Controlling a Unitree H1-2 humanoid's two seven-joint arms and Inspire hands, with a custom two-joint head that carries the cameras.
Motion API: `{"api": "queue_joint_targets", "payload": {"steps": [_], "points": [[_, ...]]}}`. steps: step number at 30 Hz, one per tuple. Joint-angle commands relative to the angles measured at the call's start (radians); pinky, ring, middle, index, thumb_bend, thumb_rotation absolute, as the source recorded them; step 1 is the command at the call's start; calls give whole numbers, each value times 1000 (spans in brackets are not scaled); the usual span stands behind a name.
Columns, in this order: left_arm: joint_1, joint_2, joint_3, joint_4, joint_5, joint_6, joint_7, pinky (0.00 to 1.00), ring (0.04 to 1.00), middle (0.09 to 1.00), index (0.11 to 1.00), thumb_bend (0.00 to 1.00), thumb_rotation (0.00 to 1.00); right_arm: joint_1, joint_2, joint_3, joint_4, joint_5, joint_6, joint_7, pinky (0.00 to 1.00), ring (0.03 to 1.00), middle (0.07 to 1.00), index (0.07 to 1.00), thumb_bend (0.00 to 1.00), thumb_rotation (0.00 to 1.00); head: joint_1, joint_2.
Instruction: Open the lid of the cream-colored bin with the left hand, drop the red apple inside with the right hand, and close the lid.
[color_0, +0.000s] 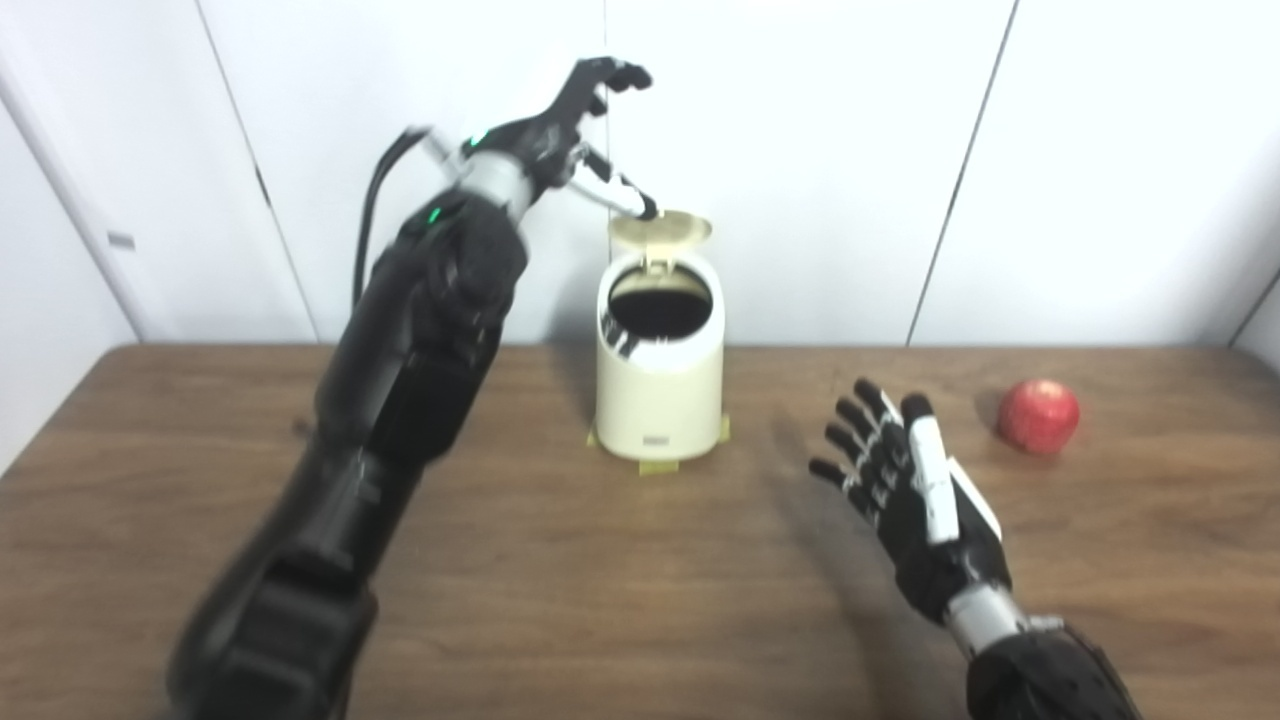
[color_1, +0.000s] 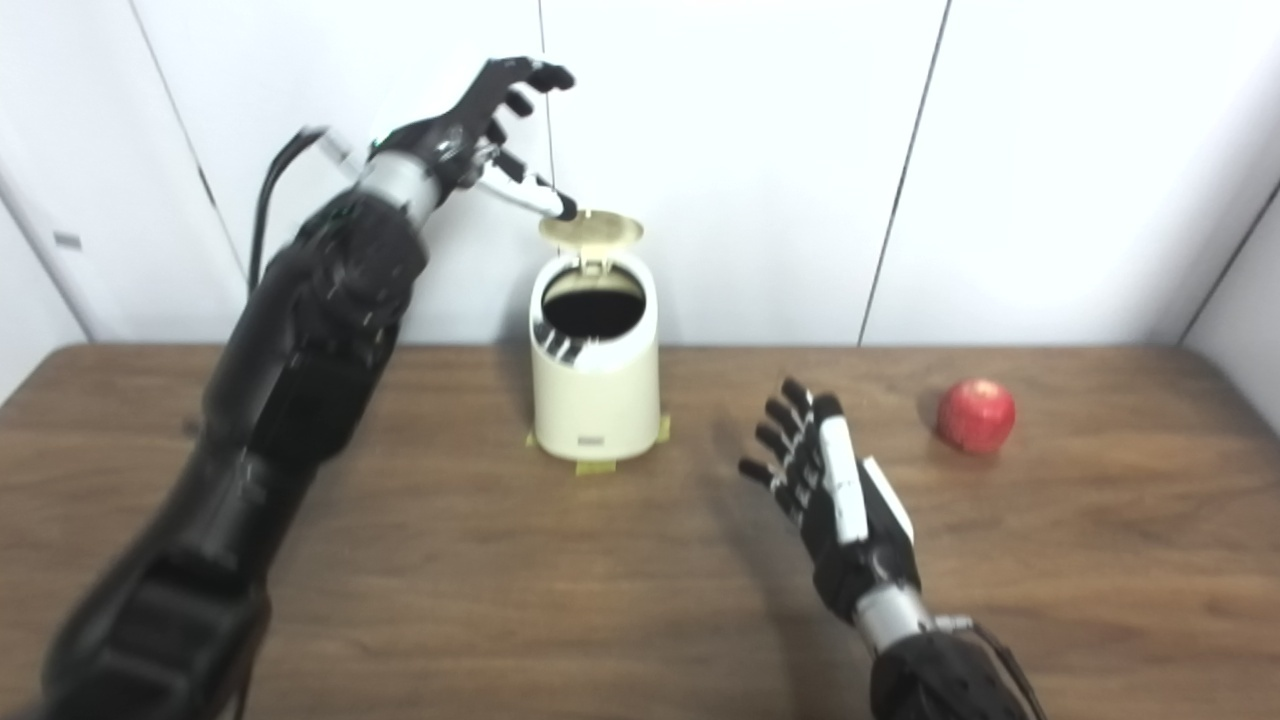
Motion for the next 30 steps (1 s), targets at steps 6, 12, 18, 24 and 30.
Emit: {"api": "queue_joint_targets", "payload": {"steps": [6, 12, 18, 24, 30], "points": [[100, -34, 136, -173, -167, 51, 38, 617, 732, 769, 803, 481, 204, -25, -14, -9, -39, 6, -31, 9, 823, 949, 966, 976, 521, 996, -4, 6], [259, -56, 192, -285, -327, 39, 30, 700, 785, 826, 848, 405, 531, -24, -20, -22, -53, 17, -23, 6, 830, 948, 966, 972, 533, 972, -7, 21], [434, -69, 219, -412, -457, 47, 31, 809, 846, 873, 899, 425, 760, -23, -33, -38, -63, 9, -39, 7, 836, 944, 960, 968, 530, 868, -14, 32], [582, -81, 238, -461, -521, 11, 62, 815, 871, 897, 928, 450, 884, -19, -53, -60, -49, -27, -86, -10, 823, 925, 958, 949, 541, 411, -49, 42], [691, -92, 259, -467, -575, -6, 92, 843, 871, 907, 946, 384, 951, -31, -119, -123, 25, -50, -181, -11, 771, 884, 939, 930, 660, 131, -92, 50]]}}
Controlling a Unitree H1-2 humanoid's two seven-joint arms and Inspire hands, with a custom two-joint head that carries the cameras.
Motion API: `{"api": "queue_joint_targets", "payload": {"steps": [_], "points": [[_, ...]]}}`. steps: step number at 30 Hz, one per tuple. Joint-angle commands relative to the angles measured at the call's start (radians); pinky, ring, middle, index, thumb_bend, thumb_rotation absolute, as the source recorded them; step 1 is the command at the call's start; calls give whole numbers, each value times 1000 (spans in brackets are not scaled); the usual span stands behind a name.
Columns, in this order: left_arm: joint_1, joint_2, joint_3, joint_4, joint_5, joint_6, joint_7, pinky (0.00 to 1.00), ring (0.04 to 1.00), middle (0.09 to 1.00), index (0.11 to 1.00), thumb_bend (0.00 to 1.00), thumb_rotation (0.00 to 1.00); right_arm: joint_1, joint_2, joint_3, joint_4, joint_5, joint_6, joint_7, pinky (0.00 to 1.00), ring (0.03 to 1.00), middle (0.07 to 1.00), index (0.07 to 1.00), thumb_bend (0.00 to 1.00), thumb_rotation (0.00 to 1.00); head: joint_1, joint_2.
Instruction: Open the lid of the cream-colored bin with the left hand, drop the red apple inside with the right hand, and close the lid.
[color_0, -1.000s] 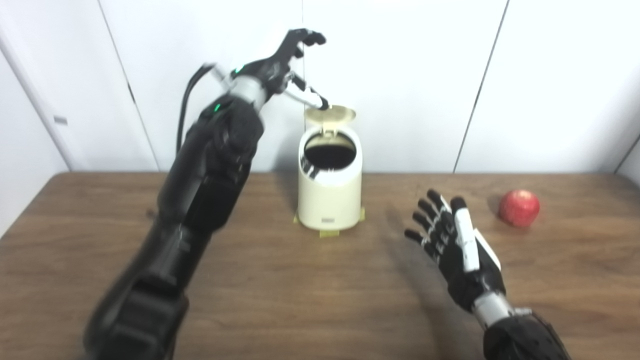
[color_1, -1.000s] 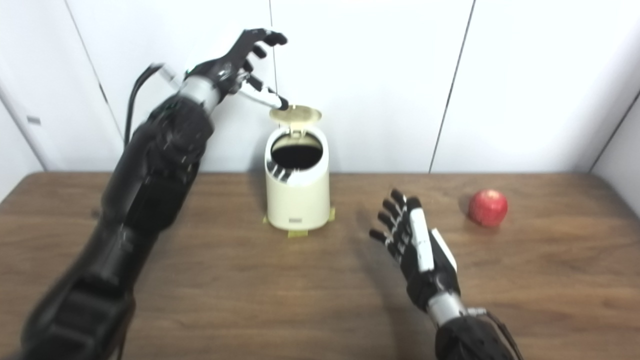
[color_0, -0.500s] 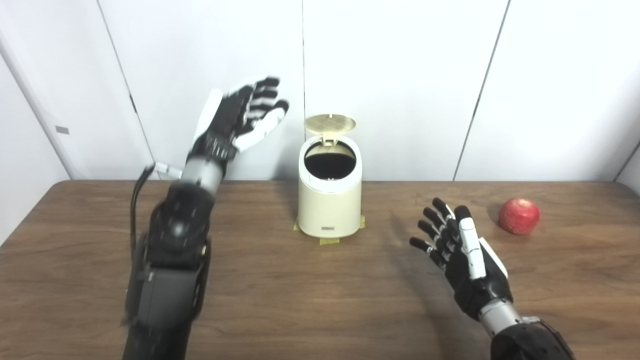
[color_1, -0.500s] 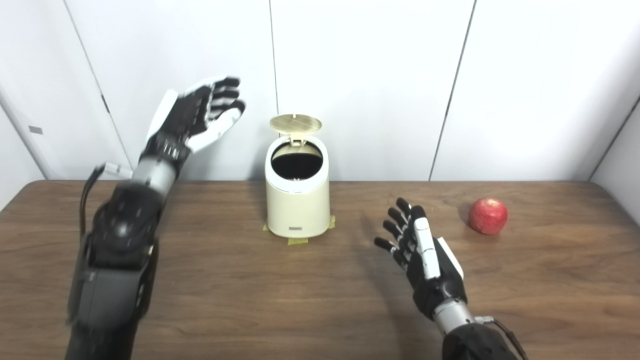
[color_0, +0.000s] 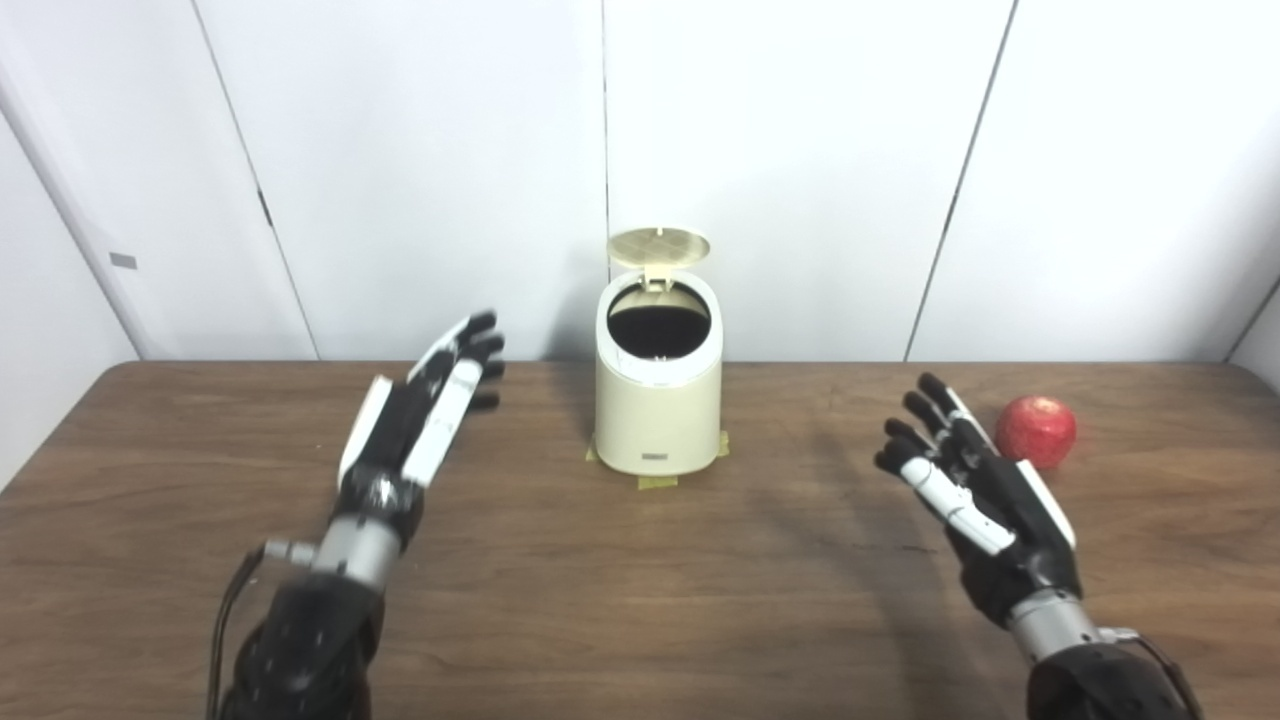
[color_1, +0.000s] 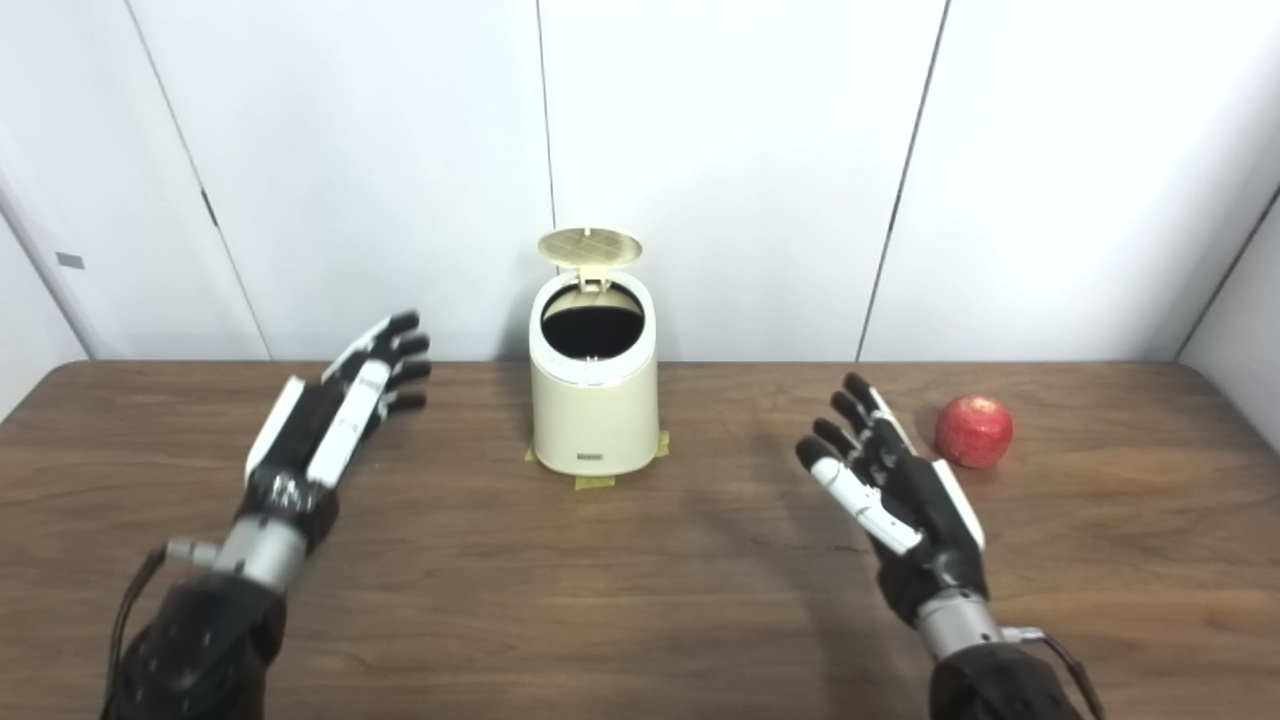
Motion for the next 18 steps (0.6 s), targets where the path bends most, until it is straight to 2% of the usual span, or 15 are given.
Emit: {"api": "queue_joint_targets", "payload": {"steps": [1, 4, 6, 9, 11, 15, 18], "points": [[-18, 0, 7, -30, -9, -30, 27, 840, 868, 904, 942, 375, 961, -39, -50, -28, -10, -30, -68, -9, 741, 865, 924, 916, 681, 138, -12, 2], [8, 6, 15, -26, -21, -22, 35, 858, 880, 903, 939, 409, 963, -54, -96, -27, -46, -131, -24, -48, 696, 838, 886, 874, 735, 169, -63, 4], [16, 7, 24, -29, -39, -13, 38, 874, 891, 908, 943, 415, 973, -62, -127, -22, -54, -201, -9, -72, 747, 829, 860, 861, 755, 201, -96, 3], [13, 7, 36, -33, -64, -1, 42, 881, 888, 909, 944, 358, 996, -75, -171, -27, -52, -251, 17, -76, 803, 834, 858, 873, 761, 177, -152, -3], [11, 13, 43, -31, -80, -3, 41, 891, 891, 913, 947, 338, 999, -78, -195, -26, -38, -277, 3, -71, 789, 845, 870, 878, 744, 142, -178, -7], [2, 24, 57, -20, -116, -1, 37, 922, 910, 933, 956, 328, 1000, -91, -195, -37, -8, -297, 3, -89, 796, 840, 879, 874, 760, 149, -223, -14], [0, 36, 67, -12, -143, -2, 33, 915, 908, 936, 959, 304, 1000, -111, -186, -45, 26, -312, 0, -112, 802, 848, 886, 876, 766, 117, -234, -15]]}}
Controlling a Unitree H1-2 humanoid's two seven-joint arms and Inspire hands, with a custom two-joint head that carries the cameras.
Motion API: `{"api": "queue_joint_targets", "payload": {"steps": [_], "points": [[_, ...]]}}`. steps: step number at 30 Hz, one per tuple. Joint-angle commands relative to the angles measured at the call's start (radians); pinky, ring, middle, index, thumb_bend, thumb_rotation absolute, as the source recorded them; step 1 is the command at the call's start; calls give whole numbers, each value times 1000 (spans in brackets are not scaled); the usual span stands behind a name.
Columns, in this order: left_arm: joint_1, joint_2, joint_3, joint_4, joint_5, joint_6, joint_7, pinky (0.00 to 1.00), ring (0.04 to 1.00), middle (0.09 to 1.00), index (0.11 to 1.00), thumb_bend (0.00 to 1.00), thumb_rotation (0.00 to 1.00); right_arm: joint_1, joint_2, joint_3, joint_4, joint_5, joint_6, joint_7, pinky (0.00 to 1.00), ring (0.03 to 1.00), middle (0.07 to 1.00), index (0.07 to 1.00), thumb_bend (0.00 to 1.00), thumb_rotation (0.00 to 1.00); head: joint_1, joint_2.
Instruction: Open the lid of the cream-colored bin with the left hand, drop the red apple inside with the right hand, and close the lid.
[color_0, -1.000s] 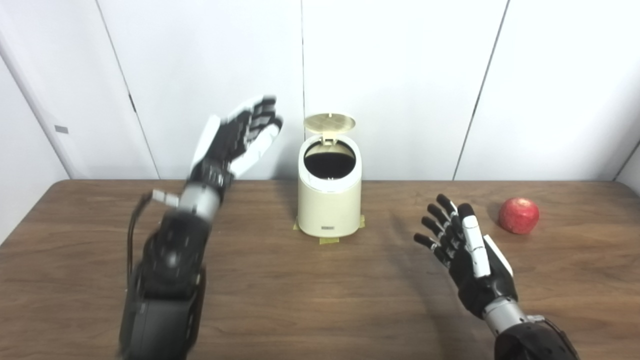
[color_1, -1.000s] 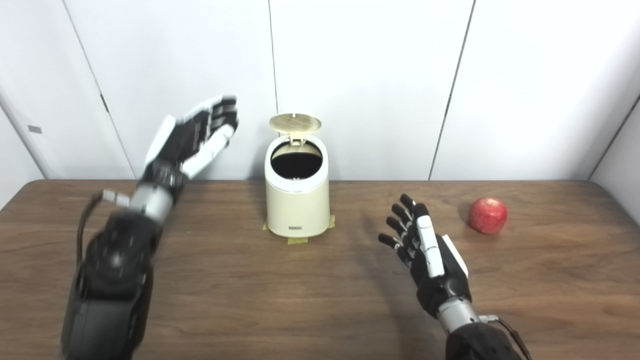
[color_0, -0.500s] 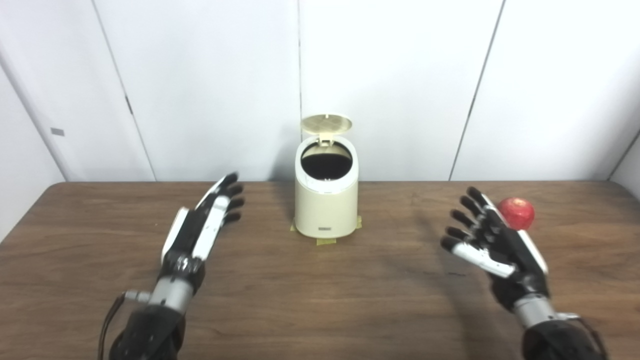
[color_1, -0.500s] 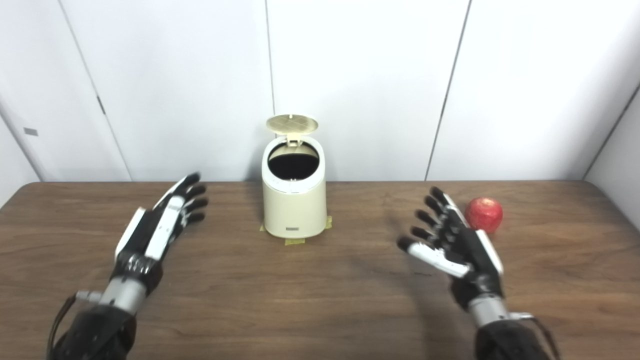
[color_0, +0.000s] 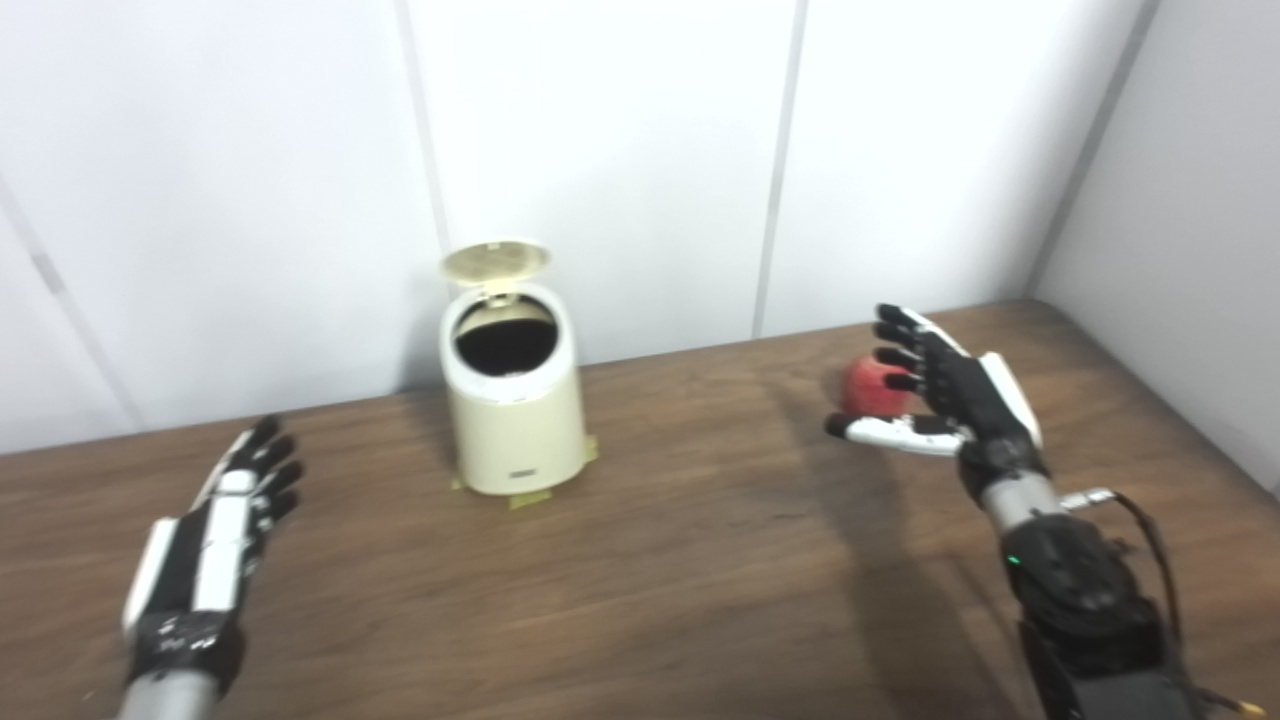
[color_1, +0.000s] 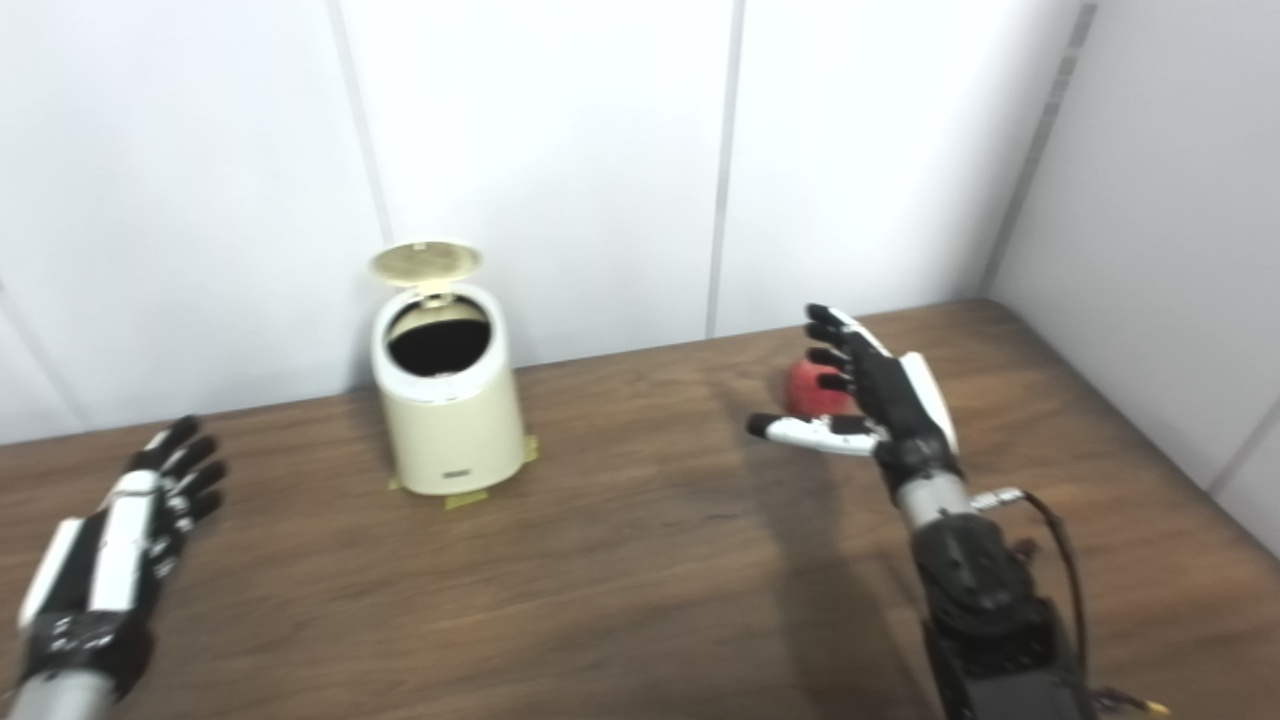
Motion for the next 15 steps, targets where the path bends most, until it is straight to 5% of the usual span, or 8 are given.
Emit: {"api": "queue_joint_targets", "payload": {"steps": [1, 9, 15], "points": [[-41, 19, 6, -12, -21, -10, 3, 911, 904, 932, 959, 300, 1000, -62, -4, -15, 6, -20, -36, -29, 784, 837, 880, 868, 781, 111, -3, 0], [-28, 42, 23, -22, -88, 1, -4, 928, 916, 946, 967, 343, 1000, -134, -52, 44, 119, -147, -61, -46, 769, 853, 879, 881, 811, 39, -15, -17], [-14, 45, 17, -72, -161, 42, 28, 966, 950, 962, 997, 307, 1000, -198, -150, 156, 188, -314, -113, -36, 814, 889, 917, 908, 874, 49, -16, -20]]}}
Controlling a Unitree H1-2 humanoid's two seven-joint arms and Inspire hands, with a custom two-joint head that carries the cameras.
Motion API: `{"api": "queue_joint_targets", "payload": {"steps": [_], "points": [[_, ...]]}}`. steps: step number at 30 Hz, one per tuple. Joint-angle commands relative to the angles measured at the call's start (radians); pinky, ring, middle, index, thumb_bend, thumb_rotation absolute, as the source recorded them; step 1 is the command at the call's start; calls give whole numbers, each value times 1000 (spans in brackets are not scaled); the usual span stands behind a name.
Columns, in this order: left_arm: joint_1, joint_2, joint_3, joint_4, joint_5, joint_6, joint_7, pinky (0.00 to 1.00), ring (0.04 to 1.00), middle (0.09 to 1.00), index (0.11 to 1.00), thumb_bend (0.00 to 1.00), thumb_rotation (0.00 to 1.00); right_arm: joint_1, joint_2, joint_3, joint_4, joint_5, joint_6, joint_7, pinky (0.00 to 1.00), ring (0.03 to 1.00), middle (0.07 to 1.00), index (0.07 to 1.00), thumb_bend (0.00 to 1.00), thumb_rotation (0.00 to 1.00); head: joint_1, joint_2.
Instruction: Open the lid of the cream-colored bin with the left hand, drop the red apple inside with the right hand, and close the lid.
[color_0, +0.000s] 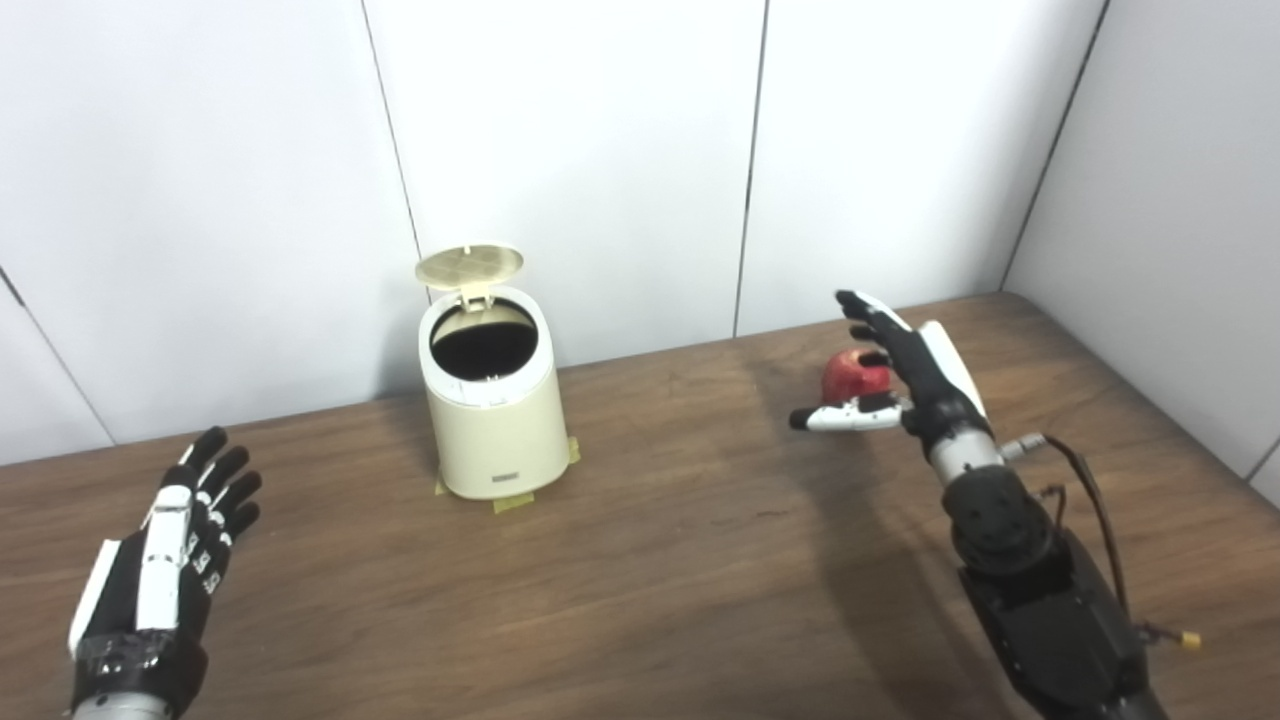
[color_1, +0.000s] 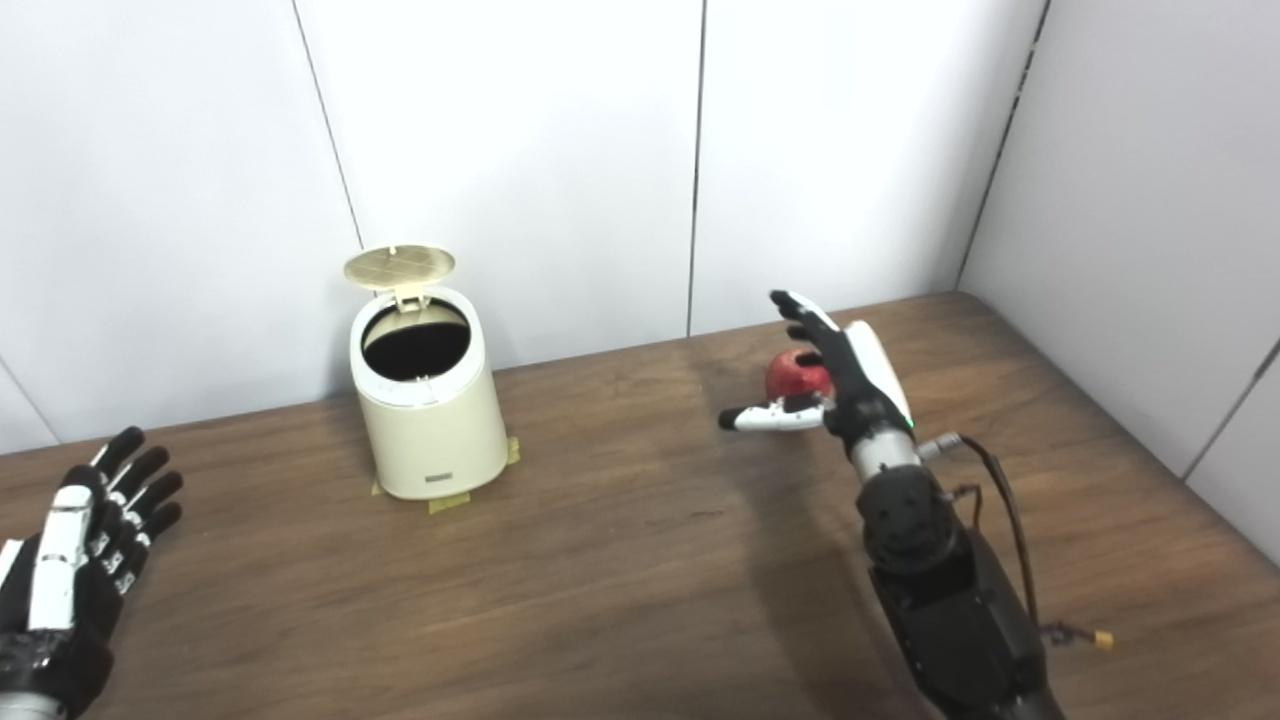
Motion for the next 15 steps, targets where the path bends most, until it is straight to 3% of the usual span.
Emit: {"api": "queue_joint_targets", "payload": {"steps": [1, 5, 15], "points": [[-29, 18, -7, -43, -31, -6, 22, 970, 953, 964, 999, 309, 1000, -79, -53, 8, -6, -61, -34, -7, 819, 890, 915, 901, 886, 45, 0, 1], [-33, 33, -21, -44, -56, -5, 50, 975, 956, 964, 1000, 306, 1000, -123, -89, 32, 15, -113, -9, 24, 858, 917, 920, 894, 903, 29, 0, 0], [-29, 71, -69, -56, -95, -5, 108, 996, 969, 965, 1000, 259, 1000, -201, -181, 92, 108, -227, -4, 93, 831, 916, 911, 855, 894, 20, 2, 0]]}}
